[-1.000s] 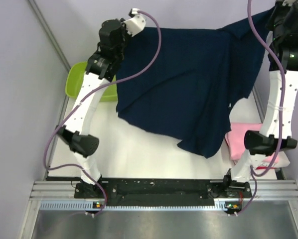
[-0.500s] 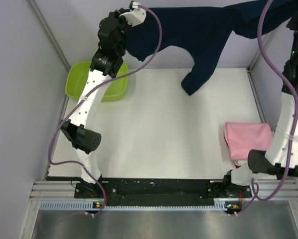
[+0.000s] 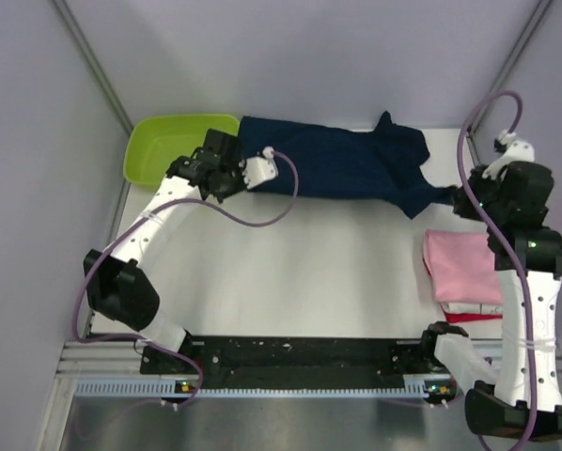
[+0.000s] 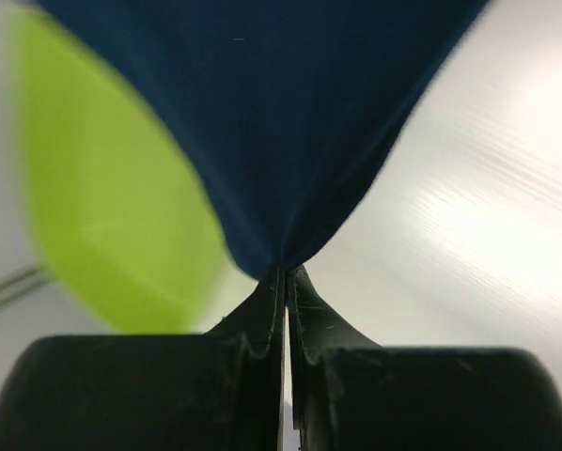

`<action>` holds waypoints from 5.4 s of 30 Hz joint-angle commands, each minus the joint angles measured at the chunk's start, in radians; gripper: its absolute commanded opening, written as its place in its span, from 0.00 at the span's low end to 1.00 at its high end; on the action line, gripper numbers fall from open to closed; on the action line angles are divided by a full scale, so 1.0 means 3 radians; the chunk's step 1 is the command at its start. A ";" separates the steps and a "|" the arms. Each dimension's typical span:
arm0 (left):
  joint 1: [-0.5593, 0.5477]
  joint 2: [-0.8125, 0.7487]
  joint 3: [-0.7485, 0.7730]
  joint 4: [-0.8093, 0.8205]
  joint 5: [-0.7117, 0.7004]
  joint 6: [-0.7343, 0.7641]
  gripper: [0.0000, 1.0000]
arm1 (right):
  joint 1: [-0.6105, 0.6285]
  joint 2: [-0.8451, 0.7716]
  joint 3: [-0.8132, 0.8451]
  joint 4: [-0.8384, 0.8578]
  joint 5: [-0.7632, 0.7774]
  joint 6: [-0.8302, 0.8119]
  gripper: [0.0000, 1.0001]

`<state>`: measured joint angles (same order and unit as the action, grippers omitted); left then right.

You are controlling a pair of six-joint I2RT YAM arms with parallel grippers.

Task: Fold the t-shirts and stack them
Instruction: Flatten out the tshirt, then fold the flattened tshirt in 1/3 of the way

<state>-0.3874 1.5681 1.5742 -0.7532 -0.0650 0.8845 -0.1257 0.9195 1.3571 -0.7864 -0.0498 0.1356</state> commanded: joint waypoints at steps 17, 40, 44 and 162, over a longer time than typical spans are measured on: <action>-0.0048 -0.0609 -0.1964 -0.2336 0.1265 0.0253 0.00 | 0.0782 0.0003 -0.0361 -0.2231 -0.0617 0.0126 0.00; 0.0223 0.0464 -0.1075 -0.0803 0.0324 -0.0852 0.00 | 0.0782 0.2206 0.0073 0.0677 0.0376 -0.1044 0.00; 0.0223 0.0546 -0.0973 -0.0747 0.0248 -0.0898 0.00 | 0.0787 0.2390 0.0032 0.0919 0.0314 -0.1418 0.00; -0.1403 0.2198 0.0552 0.1119 0.1097 -0.1271 0.41 | 0.0526 0.1562 -0.1788 0.0351 0.0212 0.1056 0.00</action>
<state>-0.8078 2.2219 1.7630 -0.4965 0.3103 0.4969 0.0406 1.4330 0.8108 -0.6559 0.0101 0.4419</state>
